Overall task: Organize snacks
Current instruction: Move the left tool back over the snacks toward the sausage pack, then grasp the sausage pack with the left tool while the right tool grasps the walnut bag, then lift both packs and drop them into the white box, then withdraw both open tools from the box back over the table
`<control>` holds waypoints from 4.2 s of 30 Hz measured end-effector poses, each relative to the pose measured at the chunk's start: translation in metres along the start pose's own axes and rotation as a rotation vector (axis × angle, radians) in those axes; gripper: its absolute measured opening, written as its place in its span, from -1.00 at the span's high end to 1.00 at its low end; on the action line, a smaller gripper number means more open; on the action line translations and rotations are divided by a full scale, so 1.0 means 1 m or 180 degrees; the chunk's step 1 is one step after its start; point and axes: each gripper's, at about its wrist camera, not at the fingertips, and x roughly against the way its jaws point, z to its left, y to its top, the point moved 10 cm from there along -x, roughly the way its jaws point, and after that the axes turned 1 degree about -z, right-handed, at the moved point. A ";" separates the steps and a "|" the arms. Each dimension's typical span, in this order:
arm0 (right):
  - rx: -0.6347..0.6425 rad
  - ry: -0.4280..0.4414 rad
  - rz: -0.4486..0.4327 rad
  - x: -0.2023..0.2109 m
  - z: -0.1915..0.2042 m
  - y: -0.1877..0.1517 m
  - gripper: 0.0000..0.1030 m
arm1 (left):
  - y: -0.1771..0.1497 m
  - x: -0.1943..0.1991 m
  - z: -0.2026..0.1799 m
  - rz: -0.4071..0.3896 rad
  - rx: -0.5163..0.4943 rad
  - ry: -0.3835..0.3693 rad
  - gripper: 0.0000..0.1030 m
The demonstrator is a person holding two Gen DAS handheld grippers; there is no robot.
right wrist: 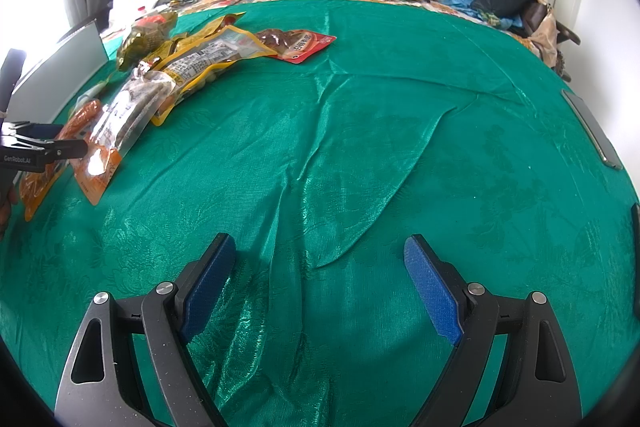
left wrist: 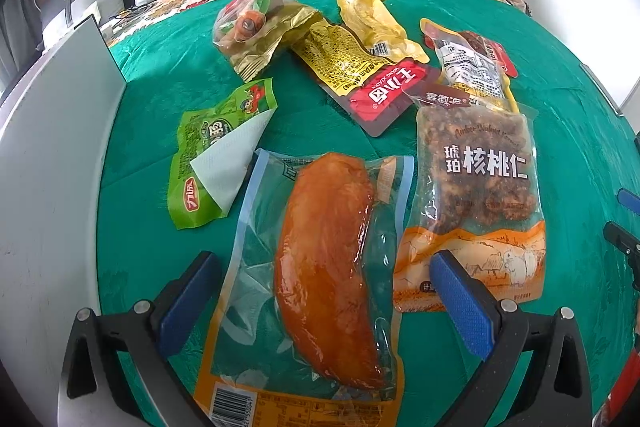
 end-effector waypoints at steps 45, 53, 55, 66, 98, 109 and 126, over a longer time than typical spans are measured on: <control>-0.0012 0.0760 0.0790 -0.020 0.158 0.059 0.64 | -0.121 0.105 -0.023 -0.0649 0.0983 0.0057 0.18; -0.0243 0.1046 0.0726 0.014 0.129 0.046 0.72 | -0.117 0.125 -0.026 -0.0839 0.1216 -0.0299 0.39; -0.0356 0.1219 0.0643 0.028 0.131 0.050 0.72 | -0.116 0.135 -0.024 -0.0923 0.1344 -0.0414 0.41; -0.0485 0.1999 0.0116 0.123 0.197 0.139 0.72 | -0.101 0.259 0.048 -0.1729 0.2112 -0.0600 0.44; 0.0617 0.1688 -0.0112 0.112 0.299 0.134 -0.51 | -0.158 0.310 0.153 -0.1165 0.2341 0.1777 -1.00; 0.0636 0.1007 0.0041 0.069 0.188 0.086 -0.51 | -0.124 0.306 0.100 -0.1159 0.2093 0.1659 -1.00; 0.0628 0.0107 0.0302 0.013 0.029 0.017 -0.49 | -0.074 0.261 0.017 -0.0952 0.1679 0.1427 -1.00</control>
